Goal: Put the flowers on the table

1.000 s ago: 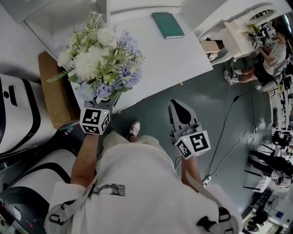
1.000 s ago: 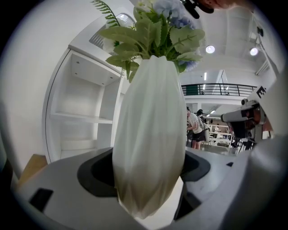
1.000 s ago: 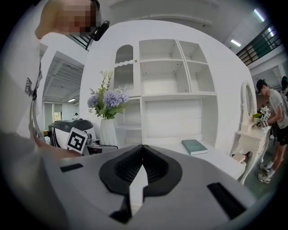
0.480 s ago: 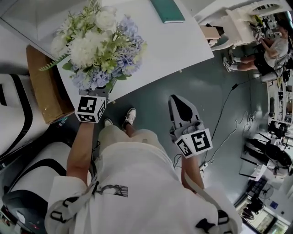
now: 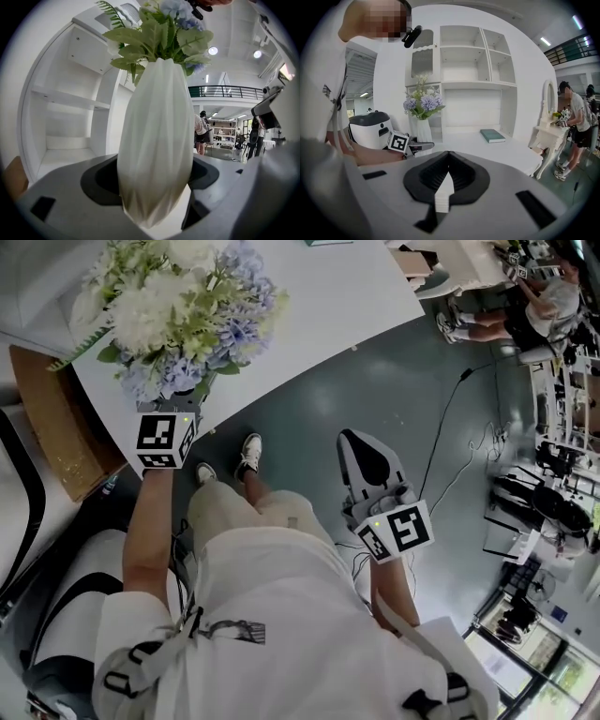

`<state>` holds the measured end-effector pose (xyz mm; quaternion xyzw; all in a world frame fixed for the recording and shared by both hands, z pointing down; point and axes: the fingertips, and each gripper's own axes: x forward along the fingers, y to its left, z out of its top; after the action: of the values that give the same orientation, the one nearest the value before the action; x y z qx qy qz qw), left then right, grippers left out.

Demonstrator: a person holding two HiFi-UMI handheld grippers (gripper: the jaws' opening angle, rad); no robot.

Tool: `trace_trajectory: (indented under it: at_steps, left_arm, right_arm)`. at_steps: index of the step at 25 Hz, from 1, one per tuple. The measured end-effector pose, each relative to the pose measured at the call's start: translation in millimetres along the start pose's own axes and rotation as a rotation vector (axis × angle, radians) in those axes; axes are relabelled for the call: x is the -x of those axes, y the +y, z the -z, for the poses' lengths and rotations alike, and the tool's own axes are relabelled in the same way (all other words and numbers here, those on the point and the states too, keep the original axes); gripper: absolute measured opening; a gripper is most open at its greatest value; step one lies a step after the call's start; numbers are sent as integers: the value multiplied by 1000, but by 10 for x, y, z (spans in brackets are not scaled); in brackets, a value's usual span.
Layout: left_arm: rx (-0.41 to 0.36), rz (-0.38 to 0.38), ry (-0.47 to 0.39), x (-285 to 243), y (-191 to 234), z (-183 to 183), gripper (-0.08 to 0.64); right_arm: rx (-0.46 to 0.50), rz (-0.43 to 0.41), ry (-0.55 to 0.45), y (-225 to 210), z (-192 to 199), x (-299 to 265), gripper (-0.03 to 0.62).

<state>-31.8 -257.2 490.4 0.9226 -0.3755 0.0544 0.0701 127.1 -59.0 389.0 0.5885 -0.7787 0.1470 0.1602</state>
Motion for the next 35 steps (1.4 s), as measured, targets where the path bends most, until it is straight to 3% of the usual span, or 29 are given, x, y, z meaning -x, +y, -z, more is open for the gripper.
trace_trajectory:
  at_steps: [4,19,35]
  left_arm:
    - [4,9,-3,-230,7,41,391]
    - [-15,58,-3,-363,134,252,391]
    - [-20,96,-21,-634,-83,301,391]
  right_arm:
    - [-8,22,29,-132,56,33,9]
    - [-55,100,67,91,312,95,9]
    - [-106,163,117,-106,592,327,9]
